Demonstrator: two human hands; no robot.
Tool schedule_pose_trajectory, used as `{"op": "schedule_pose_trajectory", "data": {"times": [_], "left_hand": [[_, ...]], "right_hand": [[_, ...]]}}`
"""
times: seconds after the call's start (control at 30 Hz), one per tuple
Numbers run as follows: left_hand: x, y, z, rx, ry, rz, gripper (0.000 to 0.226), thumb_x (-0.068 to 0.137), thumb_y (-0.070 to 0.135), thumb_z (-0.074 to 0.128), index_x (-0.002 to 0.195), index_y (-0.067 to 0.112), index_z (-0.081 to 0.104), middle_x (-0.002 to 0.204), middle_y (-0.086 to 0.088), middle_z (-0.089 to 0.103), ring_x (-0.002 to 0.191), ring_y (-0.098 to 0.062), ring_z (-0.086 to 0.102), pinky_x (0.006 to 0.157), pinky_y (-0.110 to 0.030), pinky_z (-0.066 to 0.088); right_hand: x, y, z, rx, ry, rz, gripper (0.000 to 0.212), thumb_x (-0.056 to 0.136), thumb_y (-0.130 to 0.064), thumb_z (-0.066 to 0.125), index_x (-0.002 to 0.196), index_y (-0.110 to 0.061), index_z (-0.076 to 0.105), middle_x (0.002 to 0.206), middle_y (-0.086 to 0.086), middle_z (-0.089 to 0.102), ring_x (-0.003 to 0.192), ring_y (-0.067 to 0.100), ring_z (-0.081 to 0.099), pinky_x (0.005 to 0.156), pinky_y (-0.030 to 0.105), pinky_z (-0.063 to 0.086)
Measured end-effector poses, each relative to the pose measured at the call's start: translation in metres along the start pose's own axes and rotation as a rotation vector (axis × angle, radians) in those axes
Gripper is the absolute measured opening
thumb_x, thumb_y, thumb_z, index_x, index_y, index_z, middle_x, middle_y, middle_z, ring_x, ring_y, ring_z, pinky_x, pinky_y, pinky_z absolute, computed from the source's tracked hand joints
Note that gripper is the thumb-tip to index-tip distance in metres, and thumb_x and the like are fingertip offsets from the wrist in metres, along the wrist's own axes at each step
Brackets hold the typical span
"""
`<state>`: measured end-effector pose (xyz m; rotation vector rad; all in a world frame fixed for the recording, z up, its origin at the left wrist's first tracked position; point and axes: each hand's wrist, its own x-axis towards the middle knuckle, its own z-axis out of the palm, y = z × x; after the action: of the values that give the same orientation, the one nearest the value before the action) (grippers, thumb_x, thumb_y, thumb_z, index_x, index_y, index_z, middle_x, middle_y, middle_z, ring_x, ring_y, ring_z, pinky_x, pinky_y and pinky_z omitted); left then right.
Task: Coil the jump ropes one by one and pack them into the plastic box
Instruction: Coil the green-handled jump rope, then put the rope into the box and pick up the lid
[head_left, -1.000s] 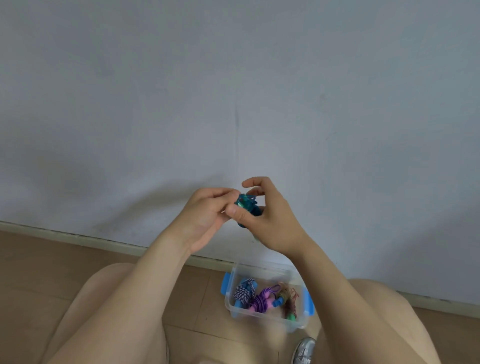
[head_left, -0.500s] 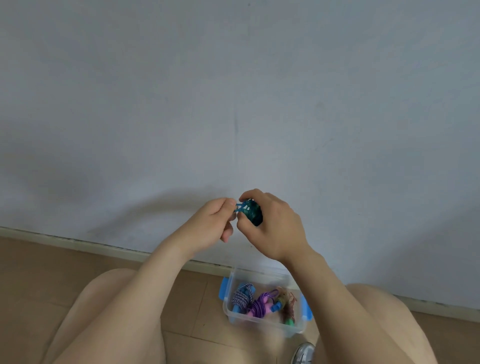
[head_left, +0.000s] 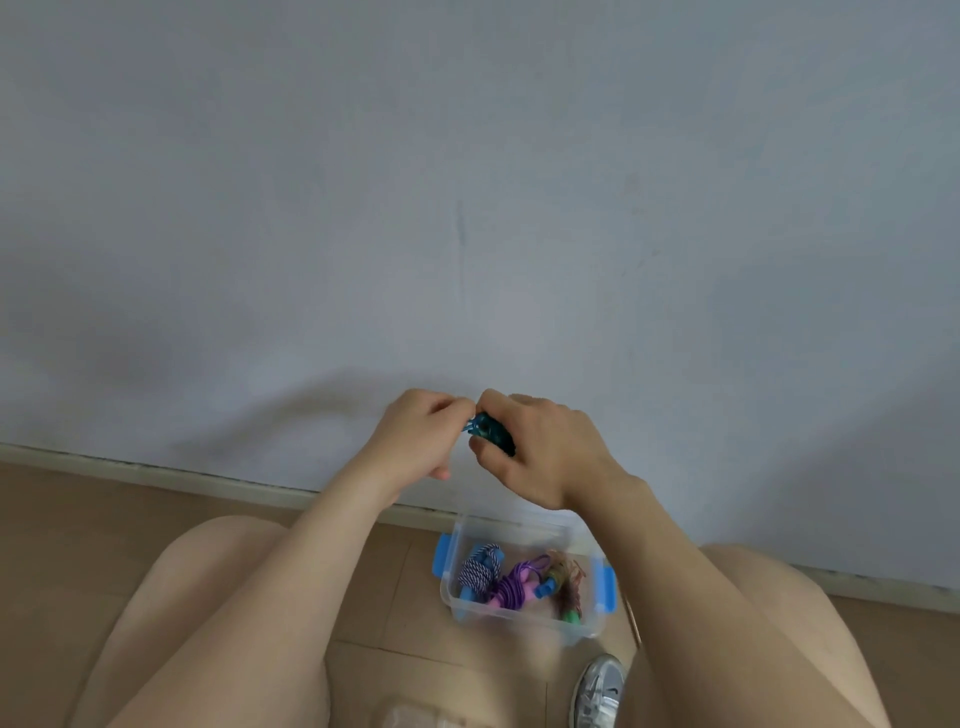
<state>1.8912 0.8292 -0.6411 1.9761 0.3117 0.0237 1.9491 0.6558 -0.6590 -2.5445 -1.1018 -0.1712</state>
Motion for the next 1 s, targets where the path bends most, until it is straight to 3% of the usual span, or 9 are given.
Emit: {"op": "schedule_pose_trajectory", "data": {"times": [0.13, 0.27, 0.37, 0.47, 0.53, 0.63, 0.77, 0.9, 1.0], "left_hand": [[0.008, -0.009, 0.007, -0.041, 0.017, -0.063, 0.046, 0.095, 0.035, 0.062, 0.102, -0.01, 0.066, 0.064, -0.006, 0.047, 0.054, -0.02, 0.054, 0.069, -0.044, 0.067], [0.011, -0.028, 0.025, -0.012, -0.025, -0.134, 0.041, 0.104, 0.041, 0.06, 0.105, 0.001, 0.067, 0.071, -0.005, 0.058, 0.056, -0.018, 0.061, 0.069, -0.043, 0.067], [0.015, -0.04, 0.035, 0.13, -0.078, -0.084, 0.016, 0.11, 0.034, 0.049, 0.115, 0.02, 0.054, 0.097, -0.006, 0.064, 0.065, -0.019, 0.068, 0.064, -0.035, 0.062], [0.026, -0.056, 0.039, 0.554, -0.166, 0.075, 0.017, 0.109, 0.02, 0.041, 0.125, 0.022, 0.048, 0.112, -0.009, 0.063, 0.088, -0.025, 0.064, 0.076, -0.039, 0.053], [0.028, -0.063, 0.042, 0.83, -0.28, 0.092, 0.029, 0.103, 0.007, 0.044, 0.128, 0.019, 0.053, 0.12, -0.005, 0.062, 0.101, -0.026, 0.06, 0.086, -0.04, 0.052], [0.035, -0.077, 0.05, 0.945, -0.456, 0.042, 0.034, 0.099, 0.003, 0.046, 0.124, 0.018, 0.064, 0.121, -0.003, 0.065, 0.109, -0.027, 0.062, 0.095, -0.039, 0.053], [0.052, -0.102, 0.063, 0.957, -0.543, 0.049, 0.022, 0.098, 0.009, 0.047, 0.092, 0.028, 0.057, 0.092, 0.0, 0.052, 0.084, -0.023, 0.048, 0.078, -0.036, 0.042], [0.056, -0.112, 0.075, 1.0, -0.619, 0.054, 0.018, 0.1, 0.01, 0.046, 0.093, 0.026, 0.051, 0.093, -0.002, 0.047, 0.082, -0.021, 0.041, 0.073, -0.036, 0.037], [0.056, -0.119, 0.079, 1.03, -0.64, 0.045, 0.016, 0.1, 0.012, 0.047, 0.093, 0.024, 0.053, 0.094, -0.003, 0.05, 0.082, -0.023, 0.043, 0.073, -0.036, 0.038]], "right_hand": [[-0.001, 0.014, 0.012, -0.107, 0.06, -0.032, 0.024, 0.1, -0.051, 0.048, 0.112, -0.03, 0.048, 0.09, -0.006, 0.053, 0.068, 0.024, 0.056, 0.057, 0.035, 0.044], [-0.013, 0.021, 0.04, 0.101, -0.095, 0.127, 0.027, 0.101, -0.053, 0.051, 0.105, -0.027, 0.044, 0.086, -0.002, 0.06, 0.073, 0.024, 0.058, 0.062, 0.039, 0.048], [-0.021, 0.024, 0.051, 0.356, -0.234, 0.265, 0.03, 0.1, -0.049, 0.06, 0.107, -0.022, 0.048, 0.084, 0.0, 0.062, 0.072, 0.017, 0.056, 0.064, 0.034, 0.045], [-0.026, 0.032, 0.058, 0.423, -0.342, 0.393, 0.05, 0.092, -0.03, 0.067, 0.131, -0.017, 0.041, 0.101, 0.002, 0.059, 0.086, 0.021, 0.057, 0.07, 0.03, 0.043], [-0.033, 0.042, 0.07, 0.371, -0.381, 0.447, 0.057, 0.092, -0.023, 0.068, 0.137, -0.011, 0.035, 0.105, 0.005, 0.056, 0.091, 0.024, 0.056, 0.07, 0.029, 0.045], [-0.045, 0.06, 0.091, 0.182, -0.455, 0.551, 0.044, 0.091, -0.023, 0.069, 0.124, -0.011, 0.042, 0.107, 0.011, 0.057, 0.091, 0.03, 0.06, 0.072, 0.039, 0.053], [-0.052, 0.076, 0.105, 0.036, -0.569, 0.575, 0.045, 0.085, -0.018, 0.071, 0.125, -0.015, 0.051, 0.116, 0.013, 0.059, 0.1, 0.034, 0.062, 0.079, 0.044, 0.059], [-0.056, 0.085, 0.119, -0.016, -0.612, 0.54, 0.066, 0.085, -0.015, 0.076, 0.143, -0.016, 0.044, 0.126, 0.018, 0.057, 0.109, 0.039, 0.062, 0.086, 0.045, 0.057], [-0.066, 0.088, 0.125, -0.416, -0.631, 0.524, 0.065, 0.092, -0.005, 0.064, 0.149, -0.018, 0.036, 0.136, 0.02, 0.052, 0.121, 0.046, 0.057, 0.101, 0.059, 0.05]]}}
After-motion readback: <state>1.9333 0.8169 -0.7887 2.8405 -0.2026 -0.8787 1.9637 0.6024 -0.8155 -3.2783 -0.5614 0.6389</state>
